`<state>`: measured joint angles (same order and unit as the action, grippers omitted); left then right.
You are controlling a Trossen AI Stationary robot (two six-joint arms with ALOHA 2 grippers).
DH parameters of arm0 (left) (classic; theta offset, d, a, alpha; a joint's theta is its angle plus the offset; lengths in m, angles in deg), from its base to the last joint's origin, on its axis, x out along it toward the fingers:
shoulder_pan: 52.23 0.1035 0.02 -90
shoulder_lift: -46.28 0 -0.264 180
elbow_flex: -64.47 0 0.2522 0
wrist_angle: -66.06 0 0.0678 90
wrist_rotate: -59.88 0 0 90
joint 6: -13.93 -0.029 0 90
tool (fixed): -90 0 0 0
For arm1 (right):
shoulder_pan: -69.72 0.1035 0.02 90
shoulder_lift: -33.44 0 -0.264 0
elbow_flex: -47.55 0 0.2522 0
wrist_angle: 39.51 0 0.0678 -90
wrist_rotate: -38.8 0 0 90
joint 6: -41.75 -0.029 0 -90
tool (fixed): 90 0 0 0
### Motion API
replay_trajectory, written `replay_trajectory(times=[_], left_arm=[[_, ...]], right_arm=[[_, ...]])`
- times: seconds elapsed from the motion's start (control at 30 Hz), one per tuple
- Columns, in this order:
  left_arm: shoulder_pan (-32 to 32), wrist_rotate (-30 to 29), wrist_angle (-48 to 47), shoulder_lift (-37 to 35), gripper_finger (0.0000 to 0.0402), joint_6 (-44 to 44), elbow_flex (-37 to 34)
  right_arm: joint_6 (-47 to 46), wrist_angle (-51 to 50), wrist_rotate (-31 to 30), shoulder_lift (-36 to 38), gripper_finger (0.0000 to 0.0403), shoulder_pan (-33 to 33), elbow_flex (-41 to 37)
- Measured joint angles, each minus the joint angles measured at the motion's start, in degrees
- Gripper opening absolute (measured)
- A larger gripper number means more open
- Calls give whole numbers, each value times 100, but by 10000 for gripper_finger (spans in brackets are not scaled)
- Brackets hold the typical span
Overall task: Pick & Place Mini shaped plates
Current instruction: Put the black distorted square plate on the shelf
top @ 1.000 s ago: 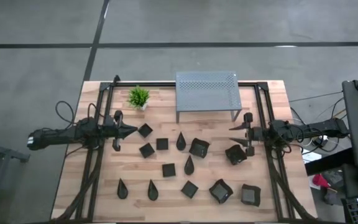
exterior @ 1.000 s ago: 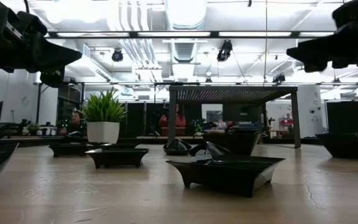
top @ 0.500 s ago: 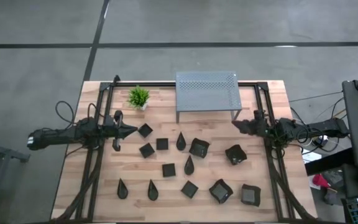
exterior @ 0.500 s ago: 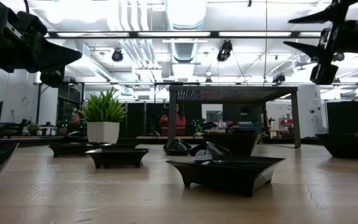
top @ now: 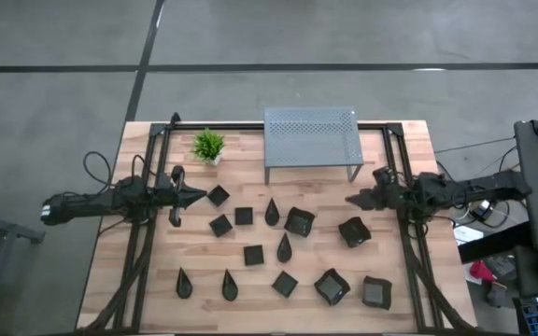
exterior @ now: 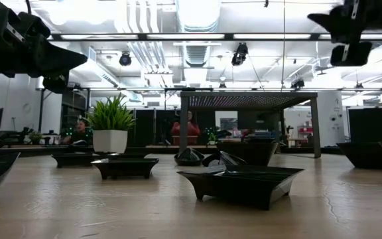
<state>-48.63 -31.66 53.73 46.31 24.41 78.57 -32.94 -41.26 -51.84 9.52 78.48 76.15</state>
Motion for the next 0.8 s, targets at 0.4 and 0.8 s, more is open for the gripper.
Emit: replay_trajectory(times=[0.4,0.8], left_arm=[[4,0,-2,4,5,0,0],[2,0,-4,12,5,0,0]], right_arm=[[2167,-5183,2701,-2896,185,379,2701],[4998,-6548,2312,-4813,185,835,3519]])
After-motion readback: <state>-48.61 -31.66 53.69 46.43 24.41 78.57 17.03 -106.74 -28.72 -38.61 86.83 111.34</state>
